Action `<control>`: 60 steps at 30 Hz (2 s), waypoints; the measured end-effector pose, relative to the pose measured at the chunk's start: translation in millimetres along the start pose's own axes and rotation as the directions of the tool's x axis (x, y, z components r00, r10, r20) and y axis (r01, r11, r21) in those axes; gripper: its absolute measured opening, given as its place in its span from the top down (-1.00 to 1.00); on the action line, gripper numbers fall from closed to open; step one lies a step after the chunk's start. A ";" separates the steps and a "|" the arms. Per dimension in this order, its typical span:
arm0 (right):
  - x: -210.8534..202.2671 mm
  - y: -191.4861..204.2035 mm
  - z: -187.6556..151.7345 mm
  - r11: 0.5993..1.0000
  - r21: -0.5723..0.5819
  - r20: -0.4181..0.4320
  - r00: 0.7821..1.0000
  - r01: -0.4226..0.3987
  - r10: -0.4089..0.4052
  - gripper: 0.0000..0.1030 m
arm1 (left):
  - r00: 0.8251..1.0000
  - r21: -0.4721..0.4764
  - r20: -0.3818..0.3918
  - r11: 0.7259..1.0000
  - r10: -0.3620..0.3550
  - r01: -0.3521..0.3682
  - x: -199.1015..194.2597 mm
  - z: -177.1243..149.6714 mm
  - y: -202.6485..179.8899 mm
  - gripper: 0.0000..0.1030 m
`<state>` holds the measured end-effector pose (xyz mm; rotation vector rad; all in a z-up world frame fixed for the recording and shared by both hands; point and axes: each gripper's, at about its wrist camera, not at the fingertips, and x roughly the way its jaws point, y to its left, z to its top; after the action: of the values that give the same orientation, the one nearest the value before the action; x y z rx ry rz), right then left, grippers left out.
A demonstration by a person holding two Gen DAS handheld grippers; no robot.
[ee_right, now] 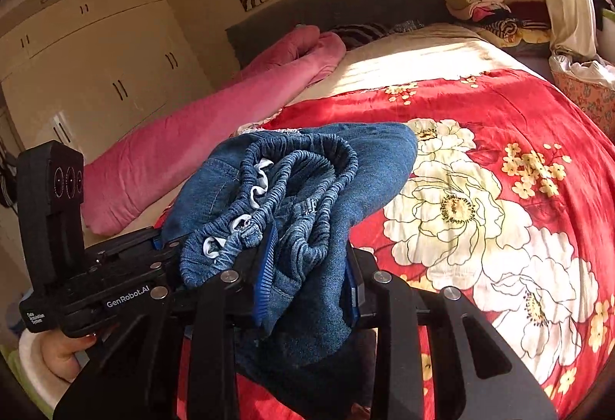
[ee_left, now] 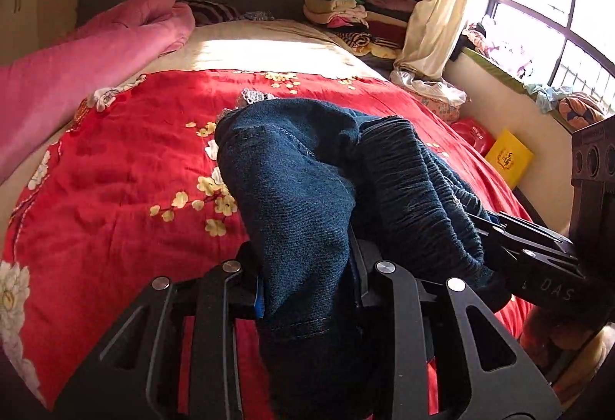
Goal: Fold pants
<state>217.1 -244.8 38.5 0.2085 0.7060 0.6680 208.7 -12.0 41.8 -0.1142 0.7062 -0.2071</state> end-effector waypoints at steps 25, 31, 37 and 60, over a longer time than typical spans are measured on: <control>14.5 -43.1 -41.6 0.983 0.063 -0.035 0.984 0.174 -0.172 -0.20 | 0.988 -0.057 -0.126 0.993 0.093 -0.100 69.6 -45.2 39.1 -0.05; 23.7 -22.5 -42.8 0.993 -0.044 -0.095 0.989 0.110 -0.114 -0.20 | 0.988 -0.059 -0.125 0.993 0.094 -0.102 69.0 -45.1 38.8 -0.05; 59.9 -16.0 -68.0 0.975 -0.139 -0.215 0.956 0.172 -0.200 -0.24 | 0.988 -0.058 -0.128 0.993 0.092 -0.100 68.9 -45.2 38.1 -0.07; -42.7 -2.4 -54.3 0.982 -0.048 -0.006 0.983 0.181 -0.182 -0.74 | 0.995 -0.075 -0.035 0.993 0.089 -0.092 -21.4 -52.5 30.5 -0.61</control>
<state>158.3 -275.9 19.6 0.0952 0.7088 0.5112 163.1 20.7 10.3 -0.1518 0.7497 -0.0952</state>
